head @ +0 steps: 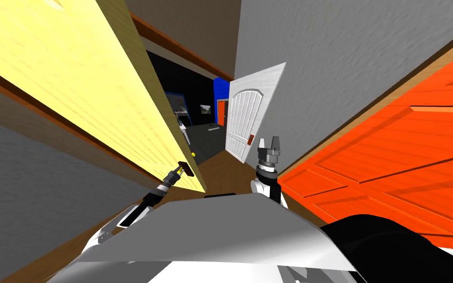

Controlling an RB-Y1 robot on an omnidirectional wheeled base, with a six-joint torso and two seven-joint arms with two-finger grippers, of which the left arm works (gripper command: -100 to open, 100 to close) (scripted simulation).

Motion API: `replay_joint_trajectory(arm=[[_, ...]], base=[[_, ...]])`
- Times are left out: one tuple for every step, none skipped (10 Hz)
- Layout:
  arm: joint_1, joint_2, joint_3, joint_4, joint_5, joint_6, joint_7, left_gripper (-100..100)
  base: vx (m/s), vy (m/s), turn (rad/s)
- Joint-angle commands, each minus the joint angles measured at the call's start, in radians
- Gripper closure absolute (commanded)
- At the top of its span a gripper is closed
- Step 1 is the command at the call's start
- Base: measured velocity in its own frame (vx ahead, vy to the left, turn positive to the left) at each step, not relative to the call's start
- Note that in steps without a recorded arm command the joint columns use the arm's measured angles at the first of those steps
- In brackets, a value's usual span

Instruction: Pull the door open

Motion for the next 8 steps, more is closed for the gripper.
replay_joint_trajectory(arm=[[0.005,0.012,-0.006,0.010,-0.002,-0.020,0.008,100],[0.006,0.016,-0.007,0.013,-0.002,-0.026,0.011,100],[0.006,0.024,-0.010,0.018,-0.002,-0.039,0.017,100],[0.007,0.031,-0.013,0.024,-0.003,-0.051,0.022,100],[0.008,0.038,-0.015,0.029,-0.004,-0.063,0.027,100],[0.009,0.044,-0.018,0.034,-0.004,-0.073,0.032,100],[0.009,0.049,-0.020,0.037,-0.004,-0.081,0.036,100],[0.010,0.054,-0.021,0.041,-0.005,-0.089,0.039,100]], base=[[-0.199,0.098,-0.132],[-0.175,0.100,-0.095],[-0.164,0.134,-0.123],[-0.191,0.107,-0.154],[-0.192,0.092,-0.151],[-0.183,0.115,-0.122],[-0.195,0.123,-0.110],[-0.173,0.093,-0.101]])
